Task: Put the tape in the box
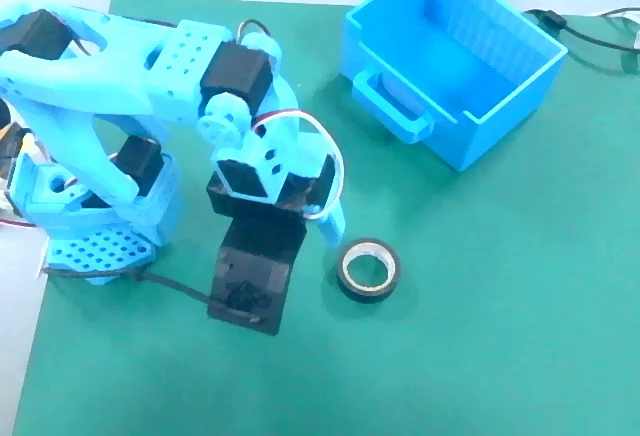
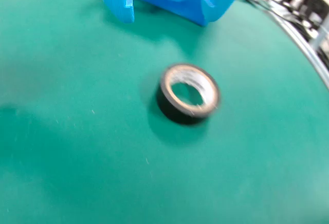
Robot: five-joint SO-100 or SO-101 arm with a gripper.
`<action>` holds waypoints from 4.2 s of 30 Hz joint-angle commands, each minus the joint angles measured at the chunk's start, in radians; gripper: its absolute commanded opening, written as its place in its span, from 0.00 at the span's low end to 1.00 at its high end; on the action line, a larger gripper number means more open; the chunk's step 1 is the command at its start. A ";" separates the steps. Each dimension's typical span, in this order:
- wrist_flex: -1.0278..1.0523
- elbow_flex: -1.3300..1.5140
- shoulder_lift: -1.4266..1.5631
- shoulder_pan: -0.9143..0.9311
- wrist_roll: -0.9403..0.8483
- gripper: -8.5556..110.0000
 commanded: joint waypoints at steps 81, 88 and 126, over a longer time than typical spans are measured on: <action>-0.505 0.143 -0.499 -0.094 -0.003 0.07; -0.505 0.143 -0.500 -0.094 -0.008 0.07; 0.206 -0.982 -0.376 -0.242 0.044 0.07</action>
